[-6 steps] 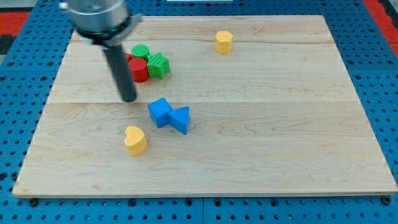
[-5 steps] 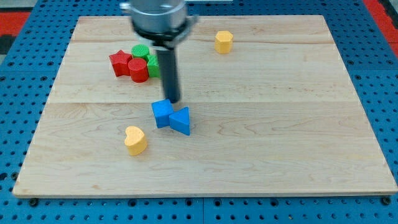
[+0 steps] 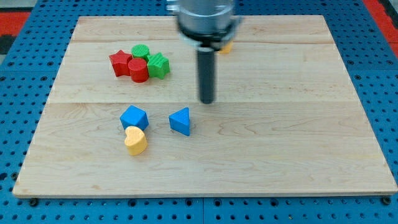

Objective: Push the yellow hexagon downwards of the board

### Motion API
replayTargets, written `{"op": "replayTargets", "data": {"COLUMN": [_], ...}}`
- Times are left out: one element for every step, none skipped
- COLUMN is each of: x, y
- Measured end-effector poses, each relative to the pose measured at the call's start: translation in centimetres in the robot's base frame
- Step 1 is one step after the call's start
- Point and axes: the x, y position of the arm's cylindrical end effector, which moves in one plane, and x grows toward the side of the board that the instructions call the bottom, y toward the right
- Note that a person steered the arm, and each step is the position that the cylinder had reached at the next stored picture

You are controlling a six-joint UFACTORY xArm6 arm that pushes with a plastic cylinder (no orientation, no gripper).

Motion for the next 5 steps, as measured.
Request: {"op": "replayTargets", "data": {"x": [5.9,6.3,5.6,0.0,-7.7], "y": [-3.4,-10.9,-7.1,1.8,7.7]}}
